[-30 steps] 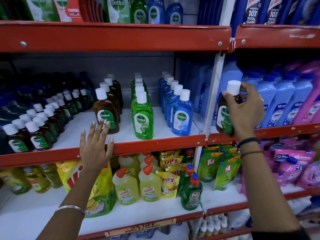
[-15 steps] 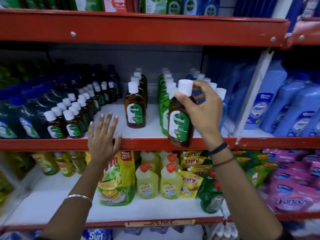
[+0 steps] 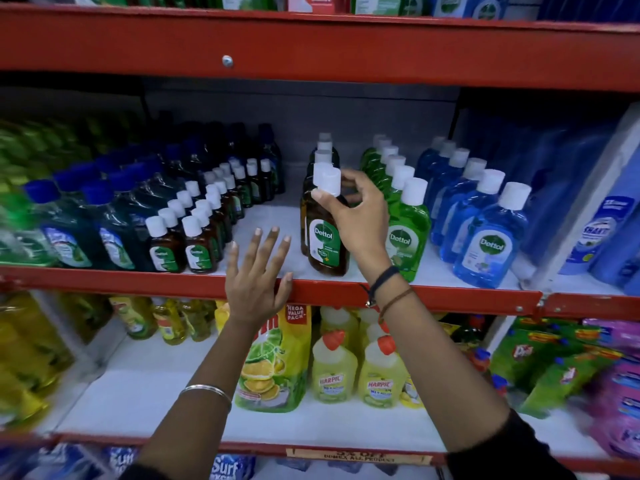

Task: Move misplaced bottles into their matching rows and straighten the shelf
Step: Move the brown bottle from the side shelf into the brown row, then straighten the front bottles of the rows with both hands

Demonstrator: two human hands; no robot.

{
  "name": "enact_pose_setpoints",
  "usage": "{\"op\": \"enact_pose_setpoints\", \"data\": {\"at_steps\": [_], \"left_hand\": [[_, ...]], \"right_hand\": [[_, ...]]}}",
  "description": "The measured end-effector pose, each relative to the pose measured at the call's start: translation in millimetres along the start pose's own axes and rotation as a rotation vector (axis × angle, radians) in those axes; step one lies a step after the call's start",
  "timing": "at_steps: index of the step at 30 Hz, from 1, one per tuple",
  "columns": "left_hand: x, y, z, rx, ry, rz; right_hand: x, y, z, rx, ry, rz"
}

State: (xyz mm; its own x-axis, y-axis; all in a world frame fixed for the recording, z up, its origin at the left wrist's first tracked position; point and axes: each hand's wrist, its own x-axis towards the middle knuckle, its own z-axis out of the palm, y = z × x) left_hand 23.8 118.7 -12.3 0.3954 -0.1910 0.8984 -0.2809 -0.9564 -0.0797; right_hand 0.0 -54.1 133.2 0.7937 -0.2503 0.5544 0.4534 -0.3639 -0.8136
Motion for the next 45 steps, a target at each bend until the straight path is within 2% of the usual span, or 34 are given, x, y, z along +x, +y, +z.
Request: {"op": "enact_pose_setpoints", "data": {"at_steps": [8, 12, 15, 18, 20, 23, 26, 33, 45], "left_hand": [[-0.5, -0.2, 1.0, 0.001, -0.008, 0.02], [2.0, 7.6, -5.6, -0.088, -0.049, -0.042], [13.9, 21.5, -19.1, -0.283, -0.111, -0.236], [34.0, 37.4, -37.9, -0.603, -0.181, -0.519], [45.4, 46.1, -41.9, -0.837, -0.285, -0.688], [59.8, 54.7, -42.0, -1.004, -0.41, -0.807], [63.0, 59.1, -45.3, -1.024, -0.466, -0.799], [57.1, 57.2, -50.8, -0.983, -0.407, -0.753], [55.6, 65.9, -46.0, -0.973, -0.298, -0.768]], "right_hand": [[-0.1, 13.6, 11.9, 0.01, -0.028, 0.014], [-3.9, 17.9, 10.2, 0.067, -0.057, 0.001], [-22.7, 20.0, 2.9, 0.15, -0.063, 0.067], [-51.1, 29.8, -2.6, 0.237, -0.071, 0.224], [-66.9, 33.5, -1.2, 0.29, -0.085, 0.319], [-74.1, 37.2, 6.5, 0.358, -0.075, 0.361], [-70.6, 39.8, 9.4, 0.375, -0.098, 0.349], [-56.5, 47.5, 1.5, 0.438, -0.175, 0.339], [-55.3, 49.3, -2.8, 0.431, -0.194, 0.321]]}}
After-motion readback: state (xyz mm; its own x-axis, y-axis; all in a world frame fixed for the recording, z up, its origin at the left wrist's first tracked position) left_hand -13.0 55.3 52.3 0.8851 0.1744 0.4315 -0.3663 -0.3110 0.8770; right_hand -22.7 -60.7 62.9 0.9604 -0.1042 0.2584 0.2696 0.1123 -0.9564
